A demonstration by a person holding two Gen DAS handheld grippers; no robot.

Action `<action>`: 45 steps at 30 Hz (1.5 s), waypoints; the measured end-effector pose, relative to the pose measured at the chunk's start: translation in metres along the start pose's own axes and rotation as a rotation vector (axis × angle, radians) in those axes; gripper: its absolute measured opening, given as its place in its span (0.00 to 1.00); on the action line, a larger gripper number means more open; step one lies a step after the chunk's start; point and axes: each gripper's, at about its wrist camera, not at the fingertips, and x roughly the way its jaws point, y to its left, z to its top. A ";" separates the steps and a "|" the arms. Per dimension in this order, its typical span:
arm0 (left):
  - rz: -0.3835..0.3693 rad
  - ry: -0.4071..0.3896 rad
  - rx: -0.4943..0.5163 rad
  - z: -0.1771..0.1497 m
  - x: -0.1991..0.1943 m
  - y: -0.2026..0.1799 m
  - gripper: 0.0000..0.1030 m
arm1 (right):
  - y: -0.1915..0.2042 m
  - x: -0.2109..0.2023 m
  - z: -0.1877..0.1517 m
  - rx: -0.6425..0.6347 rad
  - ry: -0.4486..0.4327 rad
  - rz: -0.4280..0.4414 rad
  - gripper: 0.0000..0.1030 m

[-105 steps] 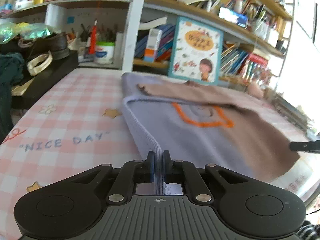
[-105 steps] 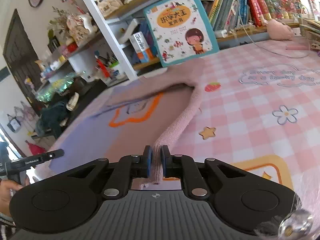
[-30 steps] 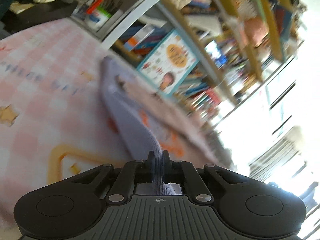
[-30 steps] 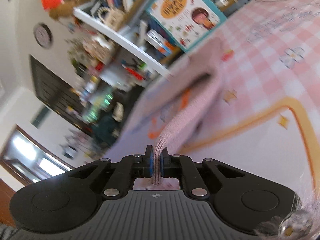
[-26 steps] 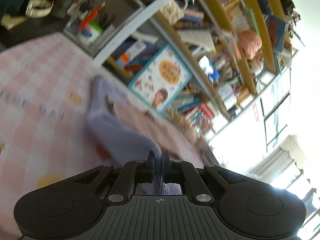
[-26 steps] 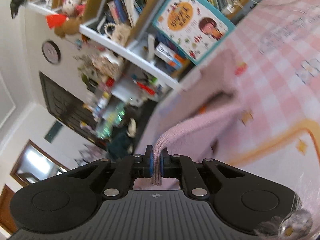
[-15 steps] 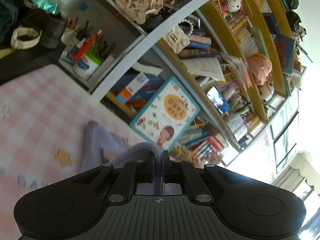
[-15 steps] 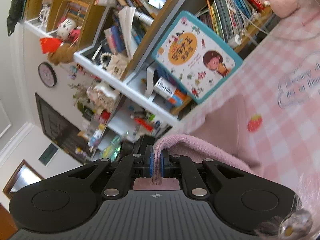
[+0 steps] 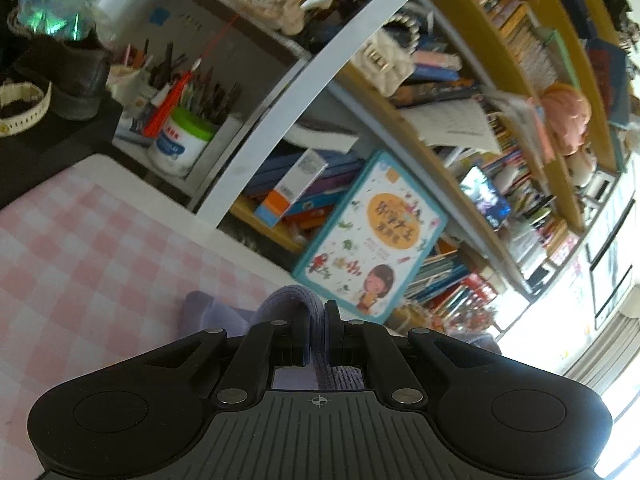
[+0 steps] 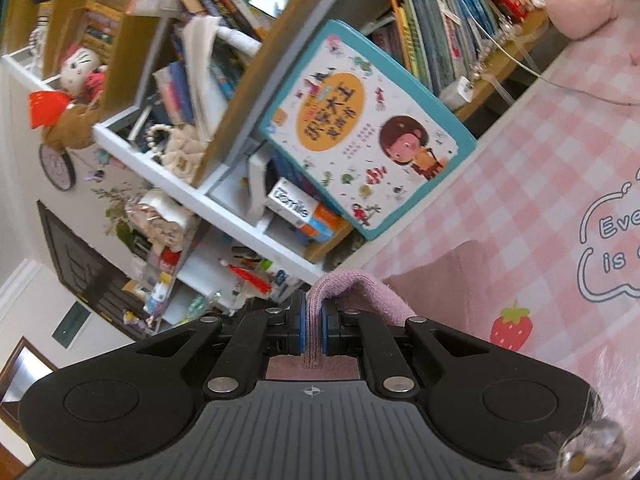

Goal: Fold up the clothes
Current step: 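Lift both sweater side edges with both tools and fold them toward the collar, then open both tools and lower the folded sweater onto the table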

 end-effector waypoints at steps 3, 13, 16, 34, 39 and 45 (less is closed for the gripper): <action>0.023 0.025 -0.012 -0.001 0.016 0.010 0.05 | -0.013 0.012 0.004 0.015 0.014 -0.019 0.06; 0.099 0.109 -0.037 -0.013 0.055 0.039 0.10 | -0.061 0.044 0.003 0.091 0.064 -0.105 0.08; 0.122 0.132 -0.031 -0.015 0.060 0.041 0.16 | -0.071 0.049 0.002 0.106 0.067 -0.134 0.13; 0.181 0.028 0.509 -0.018 0.060 -0.032 0.61 | 0.001 0.055 -0.011 -0.576 0.037 -0.345 0.45; 0.191 0.091 0.526 -0.025 0.081 -0.026 0.61 | 0.016 0.077 -0.031 -0.809 0.101 -0.398 0.23; 0.245 0.141 0.472 -0.020 0.102 -0.005 0.61 | -0.002 0.106 -0.027 -0.814 0.186 -0.473 0.17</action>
